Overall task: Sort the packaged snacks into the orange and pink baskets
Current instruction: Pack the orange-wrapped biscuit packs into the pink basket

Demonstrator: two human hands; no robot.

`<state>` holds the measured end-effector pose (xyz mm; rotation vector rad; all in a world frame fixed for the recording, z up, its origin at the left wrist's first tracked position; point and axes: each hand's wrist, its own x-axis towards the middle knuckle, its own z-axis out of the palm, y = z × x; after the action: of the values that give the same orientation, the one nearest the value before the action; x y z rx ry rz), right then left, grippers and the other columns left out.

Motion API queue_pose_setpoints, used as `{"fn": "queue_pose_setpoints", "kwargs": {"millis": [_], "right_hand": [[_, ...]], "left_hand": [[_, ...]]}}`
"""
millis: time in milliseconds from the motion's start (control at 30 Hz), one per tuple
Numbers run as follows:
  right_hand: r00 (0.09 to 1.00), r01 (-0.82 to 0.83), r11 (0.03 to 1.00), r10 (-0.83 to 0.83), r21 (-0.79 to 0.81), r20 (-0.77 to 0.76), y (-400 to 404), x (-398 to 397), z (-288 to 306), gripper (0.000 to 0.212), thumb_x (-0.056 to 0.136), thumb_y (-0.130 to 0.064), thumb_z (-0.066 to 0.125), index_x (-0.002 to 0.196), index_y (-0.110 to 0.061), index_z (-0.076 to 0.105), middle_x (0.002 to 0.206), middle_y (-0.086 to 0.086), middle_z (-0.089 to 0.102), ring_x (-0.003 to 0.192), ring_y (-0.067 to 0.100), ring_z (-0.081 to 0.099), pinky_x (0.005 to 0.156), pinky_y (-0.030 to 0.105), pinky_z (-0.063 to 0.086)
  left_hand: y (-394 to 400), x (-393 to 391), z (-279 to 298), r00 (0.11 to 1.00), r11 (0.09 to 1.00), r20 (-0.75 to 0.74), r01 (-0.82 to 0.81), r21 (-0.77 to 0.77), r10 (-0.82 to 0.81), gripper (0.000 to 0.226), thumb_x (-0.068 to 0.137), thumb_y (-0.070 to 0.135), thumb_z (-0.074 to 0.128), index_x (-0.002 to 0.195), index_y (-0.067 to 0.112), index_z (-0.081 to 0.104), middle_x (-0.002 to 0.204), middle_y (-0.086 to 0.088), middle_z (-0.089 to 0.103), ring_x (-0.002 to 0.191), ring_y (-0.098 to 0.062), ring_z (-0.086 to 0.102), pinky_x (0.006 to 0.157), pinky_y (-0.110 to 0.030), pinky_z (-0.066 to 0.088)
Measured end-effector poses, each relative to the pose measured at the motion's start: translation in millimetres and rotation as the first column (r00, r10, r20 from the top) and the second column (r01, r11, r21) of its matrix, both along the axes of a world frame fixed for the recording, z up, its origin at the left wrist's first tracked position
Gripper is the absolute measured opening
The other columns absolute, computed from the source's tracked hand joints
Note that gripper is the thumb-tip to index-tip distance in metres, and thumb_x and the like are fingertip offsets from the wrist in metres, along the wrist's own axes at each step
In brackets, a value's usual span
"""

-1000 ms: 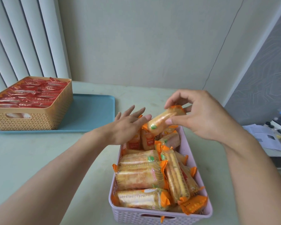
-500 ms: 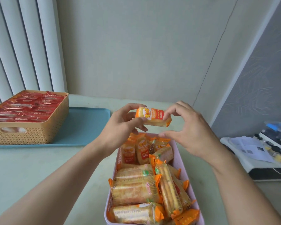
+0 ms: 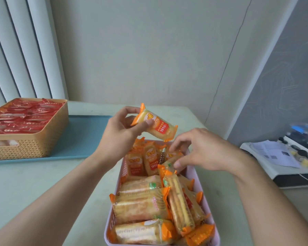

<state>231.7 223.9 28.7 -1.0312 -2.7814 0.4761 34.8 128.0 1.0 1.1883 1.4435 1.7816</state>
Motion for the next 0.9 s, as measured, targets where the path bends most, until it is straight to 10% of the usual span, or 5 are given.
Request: {"fn": "queue_pose_setpoints", "kwargs": {"millis": [167,400,567,700,900], "right_hand": [[0.96,-0.145,0.988,0.127,0.054,0.249,-3.2,-12.1,-23.2,0.057,0.078,-0.006,0.065,0.121,-0.042,0.067,0.11,-0.013,0.064,0.092,0.01,0.065,0.081,0.033,0.057],[0.985,-0.029,0.999,0.033,0.026,-0.171,12.8,5.5,-8.1,0.045,0.065,-0.023,0.093,0.092,-0.028,0.058,0.088,-0.008,0.07,0.085,0.014,0.067,0.078,0.043,0.056],[0.748,-0.14,0.987,0.154,0.074,-0.646,4.1,4.5,-5.3,0.045,0.068,-0.015,0.094,0.086,-0.017,0.053,0.109,-0.008,0.072,0.099,0.007,0.069,0.082,0.022,0.053],[0.619,-0.141,0.934,0.342,0.329,-0.707,-5.2,1.4,-12.5,0.043,0.07,-0.013,0.093,0.085,-0.021,0.054,0.115,-0.006,0.065,0.11,0.019,0.062,0.089,0.027,0.048],[0.637,-0.17,0.962,0.273,0.214,-0.721,-5.4,5.2,-29.8,0.042,0.067,-0.008,0.095,0.09,-0.021,0.062,0.121,-0.003,0.059,0.111,0.016,0.065,0.092,0.024,0.05]], "left_hand": [[4.2,1.0,-16.8,0.948,0.988,-0.311,0.013,-0.153,-0.061,0.015,0.085,0.021,0.078,0.097,0.022,0.069,0.086,0.002,0.076,0.073,-0.017,0.072,0.069,-0.037,0.056],[4.5,-0.2,-25.4,0.854,0.977,-0.518,-0.061,-0.206,-0.056,0.015,0.088,0.03,0.075,0.102,0.035,0.074,0.086,0.02,0.075,0.076,0.001,0.071,0.068,-0.019,0.054],[1.6,7.8,-15.4,0.925,0.995,-0.373,-0.093,-0.018,0.08,0.018,0.091,0.041,0.07,0.098,0.025,0.066,0.087,0.01,0.073,0.072,0.001,0.066,0.063,-0.01,0.046],[-4.4,16.9,-3.8,0.993,0.995,-0.068,0.1,0.007,-0.1,0.025,0.097,0.032,0.061,0.106,0.01,0.056,0.088,-0.008,0.077,0.083,-0.021,0.075,0.075,-0.027,0.058],[-4.2,24.9,-4.9,0.962,0.973,0.156,0.231,-0.021,-0.225,0.036,0.087,0.023,0.074,0.116,0.007,0.062,0.098,-0.014,0.075,0.087,-0.033,0.075,0.076,-0.042,0.062]]}}
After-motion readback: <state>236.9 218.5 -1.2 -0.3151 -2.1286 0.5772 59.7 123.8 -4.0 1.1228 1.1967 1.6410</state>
